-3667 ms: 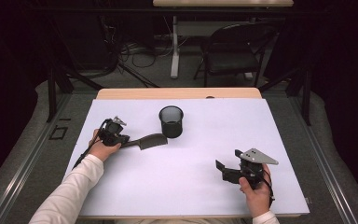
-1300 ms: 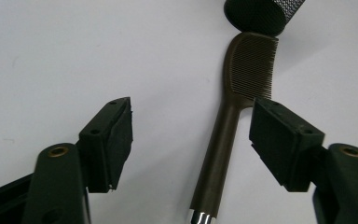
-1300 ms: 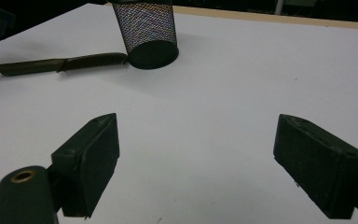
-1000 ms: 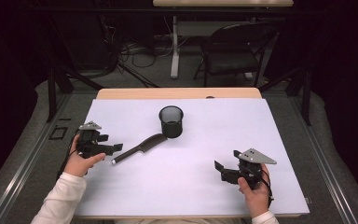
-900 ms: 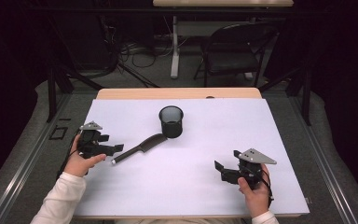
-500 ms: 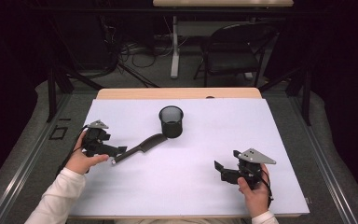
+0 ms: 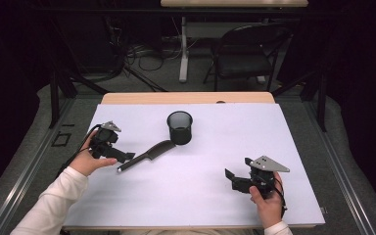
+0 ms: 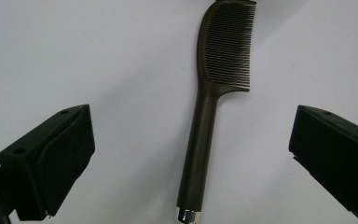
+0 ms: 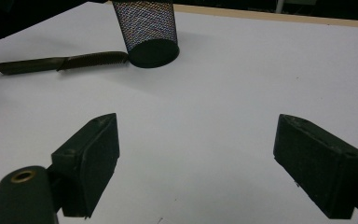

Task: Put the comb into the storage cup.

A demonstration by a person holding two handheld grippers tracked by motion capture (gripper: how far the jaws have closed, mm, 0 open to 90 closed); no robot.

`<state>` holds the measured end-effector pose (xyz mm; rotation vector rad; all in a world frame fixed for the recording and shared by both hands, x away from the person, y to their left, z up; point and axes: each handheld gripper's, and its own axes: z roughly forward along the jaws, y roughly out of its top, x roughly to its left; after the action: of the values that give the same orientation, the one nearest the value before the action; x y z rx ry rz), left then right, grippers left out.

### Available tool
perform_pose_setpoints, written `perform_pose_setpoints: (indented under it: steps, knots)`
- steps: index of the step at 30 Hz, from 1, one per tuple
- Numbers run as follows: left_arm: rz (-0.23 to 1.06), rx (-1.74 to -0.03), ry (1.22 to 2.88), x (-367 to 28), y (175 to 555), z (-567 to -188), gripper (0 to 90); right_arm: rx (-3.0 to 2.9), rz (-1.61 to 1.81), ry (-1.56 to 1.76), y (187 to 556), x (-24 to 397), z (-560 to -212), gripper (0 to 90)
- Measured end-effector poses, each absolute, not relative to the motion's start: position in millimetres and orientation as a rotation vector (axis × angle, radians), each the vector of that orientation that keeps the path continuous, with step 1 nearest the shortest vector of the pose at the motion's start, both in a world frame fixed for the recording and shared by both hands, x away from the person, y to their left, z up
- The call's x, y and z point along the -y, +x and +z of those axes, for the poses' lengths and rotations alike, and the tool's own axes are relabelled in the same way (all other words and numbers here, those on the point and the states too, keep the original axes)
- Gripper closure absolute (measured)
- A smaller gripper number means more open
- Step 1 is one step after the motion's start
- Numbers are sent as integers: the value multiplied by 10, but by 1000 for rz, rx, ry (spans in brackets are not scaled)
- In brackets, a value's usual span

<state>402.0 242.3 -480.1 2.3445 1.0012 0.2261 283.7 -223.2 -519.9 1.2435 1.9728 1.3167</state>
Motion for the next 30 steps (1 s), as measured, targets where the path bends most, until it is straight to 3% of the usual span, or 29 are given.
perform_pose_setpoints:
  steps: [11, 30]
  knots:
    - [163, -999, 2369, -2384, 4089, -4702, 2, -1987, 1313, 1241, 2837, 2231, -5201, 144]
    - [158, -1020, 2560, -2313, 4236, -4785, 4, -1994, 1311, 1250, 2842, 2220, -5208, 144]
